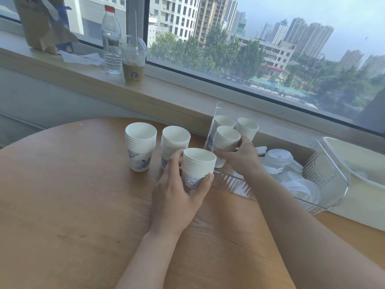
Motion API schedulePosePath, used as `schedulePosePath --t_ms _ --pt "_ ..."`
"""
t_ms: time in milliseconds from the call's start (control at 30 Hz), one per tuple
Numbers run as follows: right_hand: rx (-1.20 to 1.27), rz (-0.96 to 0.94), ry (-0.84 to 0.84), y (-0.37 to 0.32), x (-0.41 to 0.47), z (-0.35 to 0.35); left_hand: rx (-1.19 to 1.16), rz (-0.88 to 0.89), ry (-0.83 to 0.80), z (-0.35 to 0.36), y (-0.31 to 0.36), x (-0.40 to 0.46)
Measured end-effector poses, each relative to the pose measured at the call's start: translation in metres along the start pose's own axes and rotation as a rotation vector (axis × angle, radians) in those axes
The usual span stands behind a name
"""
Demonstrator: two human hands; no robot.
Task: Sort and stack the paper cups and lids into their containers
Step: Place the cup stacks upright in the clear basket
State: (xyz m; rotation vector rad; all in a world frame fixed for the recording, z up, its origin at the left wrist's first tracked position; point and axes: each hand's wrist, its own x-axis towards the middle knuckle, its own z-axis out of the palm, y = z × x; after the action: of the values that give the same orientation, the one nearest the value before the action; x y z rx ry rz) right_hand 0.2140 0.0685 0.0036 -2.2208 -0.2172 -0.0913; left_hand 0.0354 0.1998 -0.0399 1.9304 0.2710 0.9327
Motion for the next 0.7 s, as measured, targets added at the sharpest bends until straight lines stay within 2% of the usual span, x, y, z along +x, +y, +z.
schedulePosePath --t_ms 700 --pt "0.041 0.004 -0.025 -0.005 0.008 0.007 0.037 0.047 -0.006 0.003 -0.003 -0.001"
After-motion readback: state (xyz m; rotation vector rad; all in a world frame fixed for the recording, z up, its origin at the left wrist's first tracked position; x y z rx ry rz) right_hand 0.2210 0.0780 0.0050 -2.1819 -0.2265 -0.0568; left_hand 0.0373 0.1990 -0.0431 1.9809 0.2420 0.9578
